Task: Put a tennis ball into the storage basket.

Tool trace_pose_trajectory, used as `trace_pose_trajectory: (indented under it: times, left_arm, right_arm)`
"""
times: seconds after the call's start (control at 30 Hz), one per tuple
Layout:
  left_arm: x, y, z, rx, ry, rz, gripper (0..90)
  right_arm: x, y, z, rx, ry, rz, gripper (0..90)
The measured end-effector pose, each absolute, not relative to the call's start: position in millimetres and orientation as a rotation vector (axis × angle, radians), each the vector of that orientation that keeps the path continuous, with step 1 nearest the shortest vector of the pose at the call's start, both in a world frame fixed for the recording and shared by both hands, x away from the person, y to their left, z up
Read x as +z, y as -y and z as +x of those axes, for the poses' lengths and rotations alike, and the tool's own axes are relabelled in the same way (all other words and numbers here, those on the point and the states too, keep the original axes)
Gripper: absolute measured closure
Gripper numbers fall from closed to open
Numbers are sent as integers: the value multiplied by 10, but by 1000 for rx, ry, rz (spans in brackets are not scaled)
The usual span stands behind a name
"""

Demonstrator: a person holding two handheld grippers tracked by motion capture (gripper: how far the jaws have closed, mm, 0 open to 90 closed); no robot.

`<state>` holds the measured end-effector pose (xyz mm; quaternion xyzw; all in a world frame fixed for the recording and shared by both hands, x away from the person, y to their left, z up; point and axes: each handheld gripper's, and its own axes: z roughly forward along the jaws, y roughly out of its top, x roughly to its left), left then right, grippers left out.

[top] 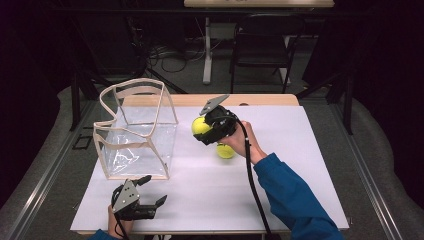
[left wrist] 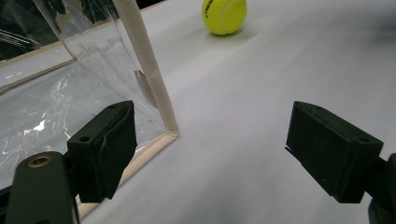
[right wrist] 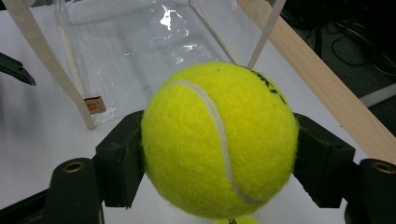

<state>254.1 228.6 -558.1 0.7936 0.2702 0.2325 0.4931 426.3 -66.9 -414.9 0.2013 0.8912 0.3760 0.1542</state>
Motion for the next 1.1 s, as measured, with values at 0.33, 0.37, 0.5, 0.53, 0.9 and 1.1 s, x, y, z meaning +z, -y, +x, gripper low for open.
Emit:
trace_pose_trajectory:
  times: [0.33, 0.37, 0.5, 0.53, 0.9, 1.1]
  left_arm:
    - [-5580, -2287, 2540, 565, -655, 1926, 160]
    - [-5579, -2288, 2540, 566, -655, 1926, 160]
    - [-5583, -2290, 2542, 562, -658, 1922, 160]
    - [-5583, -2290, 2543, 562, -656, 1924, 160]
    - [-5584, -2292, 2544, 562, -660, 1922, 160]
    - [-5580, -2295, 2544, 566, -656, 1923, 160]
  right_arm:
    - [-4074, 638, 4296, 1082, -2541, 577, 264]
    - [-4066, 632, 4296, 1080, -2543, 575, 264]
    - [-4037, 612, 4300, 1081, -2540, 570, 264]
    - [-4026, 605, 4309, 1080, -2541, 563, 264]
    - [-3979, 574, 4358, 1061, -2541, 561, 264]
    - [-3938, 552, 4378, 1059, -2534, 557, 264]
